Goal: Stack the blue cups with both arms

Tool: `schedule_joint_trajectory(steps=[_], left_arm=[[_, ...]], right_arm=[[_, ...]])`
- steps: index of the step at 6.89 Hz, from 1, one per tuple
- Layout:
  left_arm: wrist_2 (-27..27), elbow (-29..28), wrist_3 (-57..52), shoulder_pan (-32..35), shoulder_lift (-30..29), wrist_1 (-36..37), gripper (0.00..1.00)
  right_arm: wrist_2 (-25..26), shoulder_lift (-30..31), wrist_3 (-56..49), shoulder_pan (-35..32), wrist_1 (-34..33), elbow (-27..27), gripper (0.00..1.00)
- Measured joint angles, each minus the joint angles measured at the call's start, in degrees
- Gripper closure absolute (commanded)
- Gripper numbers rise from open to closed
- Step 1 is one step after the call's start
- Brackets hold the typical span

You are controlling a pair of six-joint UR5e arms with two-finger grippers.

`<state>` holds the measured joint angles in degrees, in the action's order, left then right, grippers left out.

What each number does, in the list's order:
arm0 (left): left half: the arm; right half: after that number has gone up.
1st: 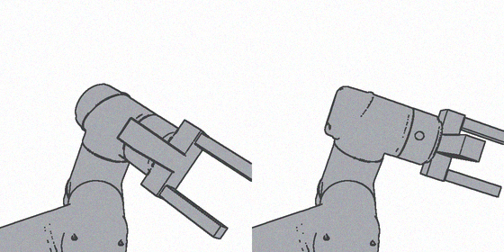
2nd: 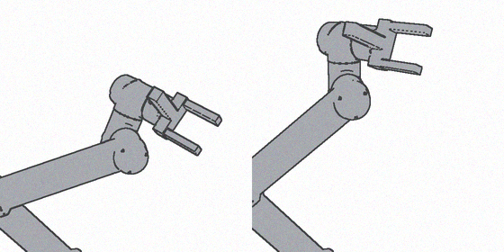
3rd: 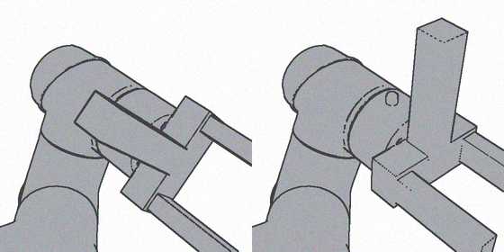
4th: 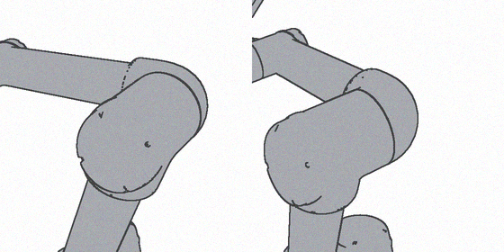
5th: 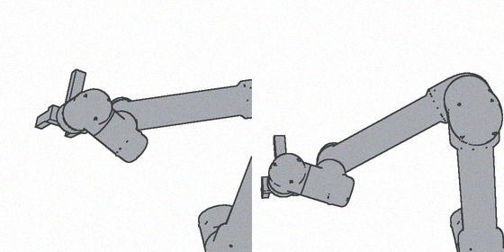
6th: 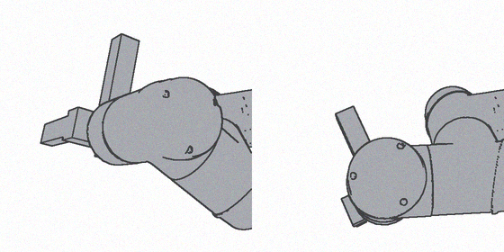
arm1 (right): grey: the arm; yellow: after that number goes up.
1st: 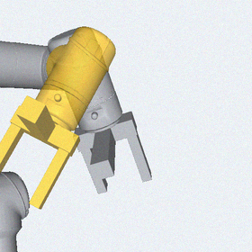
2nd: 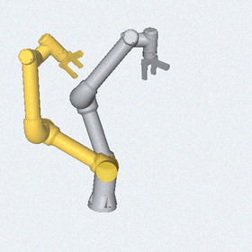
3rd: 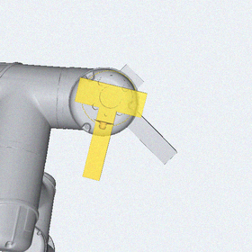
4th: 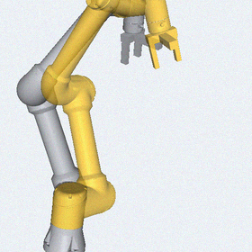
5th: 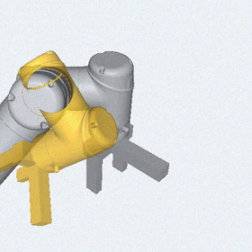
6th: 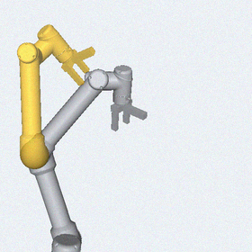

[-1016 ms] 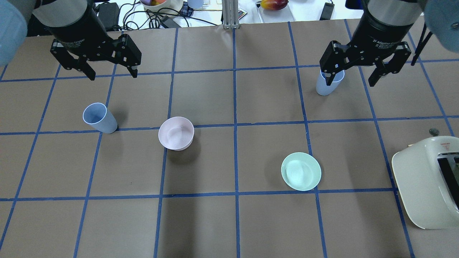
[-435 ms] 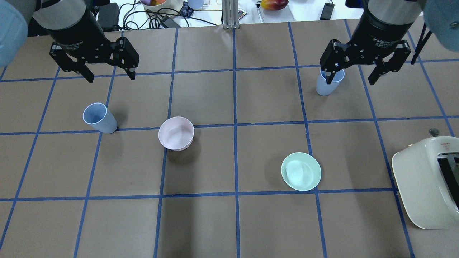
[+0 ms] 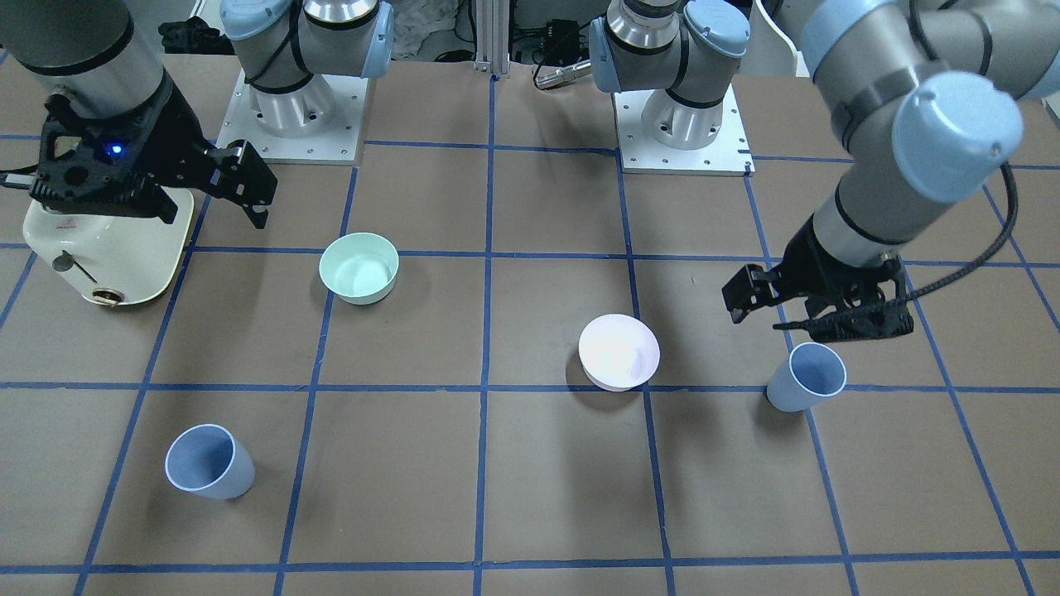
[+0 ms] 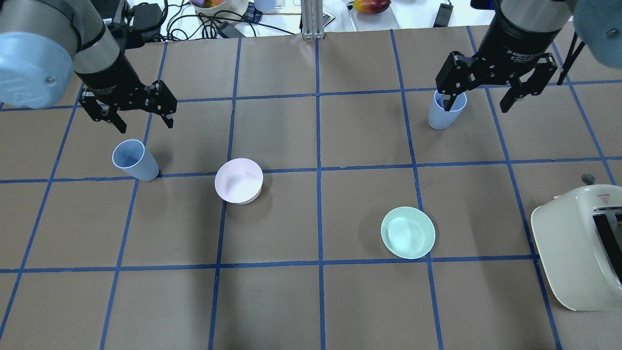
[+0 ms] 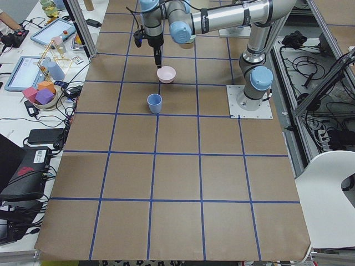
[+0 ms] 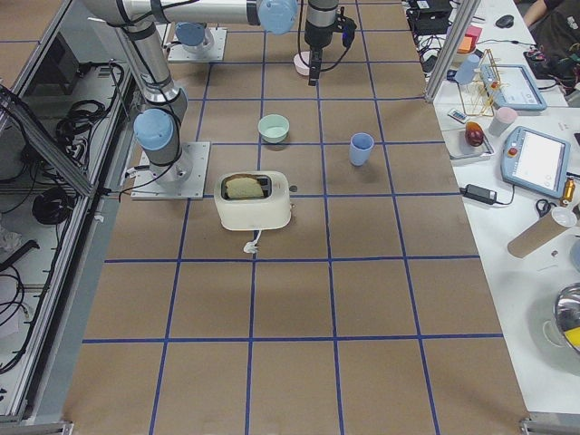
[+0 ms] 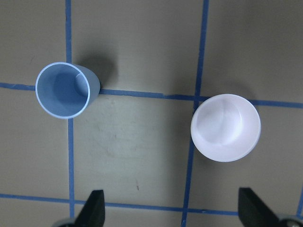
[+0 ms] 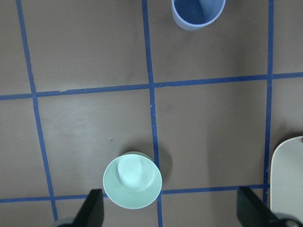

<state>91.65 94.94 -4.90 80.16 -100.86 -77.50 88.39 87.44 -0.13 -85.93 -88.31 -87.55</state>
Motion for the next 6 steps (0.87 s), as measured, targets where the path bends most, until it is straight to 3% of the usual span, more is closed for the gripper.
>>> schedule_joint_trajectory(steps=[1, 3, 4, 6], left_arm=[[0.1, 2.8, -1.3, -1.7, -3.1, 6.0, 0.07], [0.3, 4.9, -1.9, -4.2, -7.1, 9.0, 0.72], [0.3, 5.2, -1.9, -4.7, -8.2, 9.3, 0.97], [0.4, 5.5, -2.0, -5.0, -9.6, 9.7, 1.0]], right_arm=[[0.1, -2.3, -0.1, 0.5, -3.7, 0.4, 0.0], [0.1, -7.8, -1.7, 2.5, -9.9, 1.2, 0.0], [0.1, -11.6, -4.6, 4.1, -14.5, 1.6, 0.0], [0.1, -16.9, -10.0, 6.3, -20.0, 2.0, 0.0]])
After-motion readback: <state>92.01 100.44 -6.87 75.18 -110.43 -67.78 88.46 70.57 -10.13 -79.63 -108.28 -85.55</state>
